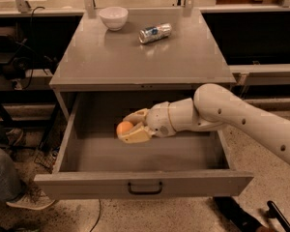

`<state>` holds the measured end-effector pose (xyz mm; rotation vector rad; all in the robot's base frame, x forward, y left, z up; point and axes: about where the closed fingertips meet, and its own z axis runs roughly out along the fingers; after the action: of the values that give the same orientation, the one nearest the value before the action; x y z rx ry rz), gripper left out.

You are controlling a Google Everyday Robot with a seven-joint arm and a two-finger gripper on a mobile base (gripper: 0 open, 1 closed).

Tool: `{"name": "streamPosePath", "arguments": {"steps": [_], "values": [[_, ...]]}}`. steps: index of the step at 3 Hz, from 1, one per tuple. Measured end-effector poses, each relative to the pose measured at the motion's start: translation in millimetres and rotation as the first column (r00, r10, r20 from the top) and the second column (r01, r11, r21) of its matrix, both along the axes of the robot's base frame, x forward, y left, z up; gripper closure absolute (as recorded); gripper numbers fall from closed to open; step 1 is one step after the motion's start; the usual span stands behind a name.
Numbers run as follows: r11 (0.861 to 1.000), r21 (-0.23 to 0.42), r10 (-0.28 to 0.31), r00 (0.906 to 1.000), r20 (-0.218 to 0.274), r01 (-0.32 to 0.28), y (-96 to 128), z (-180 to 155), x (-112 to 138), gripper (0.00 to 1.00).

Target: Place orange into top drawer

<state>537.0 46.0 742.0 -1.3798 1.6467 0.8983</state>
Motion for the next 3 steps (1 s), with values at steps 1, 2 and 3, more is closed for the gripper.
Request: {"name": "streamPosePath", "arguments": {"steps": [1, 2, 3], "values": [[0.995, -0.007, -0.099, 0.9949, 0.018, 0.099, 0.3, -26.0, 15.0, 1.00], [0.971, -0.002, -0.237, 0.9706, 0.040, 0.238, -2.5, -50.8, 38.4, 1.00], [0.953, -0.003, -0.301, 0.9526, 0.042, 0.302, -4.2, -65.6, 48.9, 1.00]]}}
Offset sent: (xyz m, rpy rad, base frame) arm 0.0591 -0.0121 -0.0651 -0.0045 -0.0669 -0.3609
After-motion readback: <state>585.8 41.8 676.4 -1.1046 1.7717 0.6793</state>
